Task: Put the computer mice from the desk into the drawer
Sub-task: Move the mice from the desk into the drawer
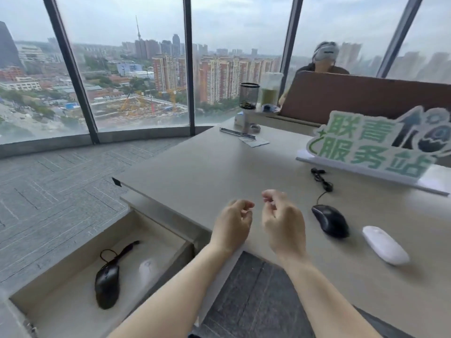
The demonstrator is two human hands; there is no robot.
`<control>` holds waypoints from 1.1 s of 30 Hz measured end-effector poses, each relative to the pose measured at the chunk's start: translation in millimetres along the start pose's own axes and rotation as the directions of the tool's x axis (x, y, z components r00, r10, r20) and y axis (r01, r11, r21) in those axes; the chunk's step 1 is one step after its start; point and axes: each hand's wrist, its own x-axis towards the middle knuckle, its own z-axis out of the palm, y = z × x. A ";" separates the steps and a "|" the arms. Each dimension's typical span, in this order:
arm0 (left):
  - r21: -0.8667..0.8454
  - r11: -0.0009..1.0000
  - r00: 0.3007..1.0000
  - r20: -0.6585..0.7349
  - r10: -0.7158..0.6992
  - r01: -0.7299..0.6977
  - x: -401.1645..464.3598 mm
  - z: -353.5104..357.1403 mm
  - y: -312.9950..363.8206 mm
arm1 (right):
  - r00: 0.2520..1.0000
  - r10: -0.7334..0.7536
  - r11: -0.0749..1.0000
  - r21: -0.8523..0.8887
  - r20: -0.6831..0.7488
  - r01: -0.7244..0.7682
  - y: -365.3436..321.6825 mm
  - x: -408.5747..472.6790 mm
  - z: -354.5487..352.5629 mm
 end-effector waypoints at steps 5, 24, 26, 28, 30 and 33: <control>0.100 0.994 0.952 0.306 0.015 -0.048 7.8 96.2 59.5 | 0.949 0.185 0.911 -0.319 -0.255 -0.263 106.1 8.9 -94.7; 0.438 0.899 0.985 0.165 -0.051 -0.027 36.4 172.8 99.9 | 0.906 0.422 0.858 -0.330 0.015 -0.394 177.7 -1.8 -138.2; 0.399 0.917 0.990 0.122 -0.069 0.015 33.0 153.9 89.5 | 0.921 0.390 0.893 -0.242 -0.002 -0.379 157.3 -1.1 -131.0; 0.341 0.939 0.994 0.080 -0.067 0.036 25.7 131.1 79.7 | 0.937 0.350 0.923 -0.166 -0.010 -0.347 134.0 -0.4 -122.5; 0.244 0.969 0.999 0.001 -0.049 0.047 18.6 101.0 72.8 | 0.958 0.286 0.950 -0.125 -0.009 -0.285 109.9 0.8 -112.4; 0.126 0.992 0.989 -0.150 0.000 0.019 14.5 37.9 66.5 | 0.985 0.171 0.984 -0.046 0.019 -0.170 64.6 2.9 -91.9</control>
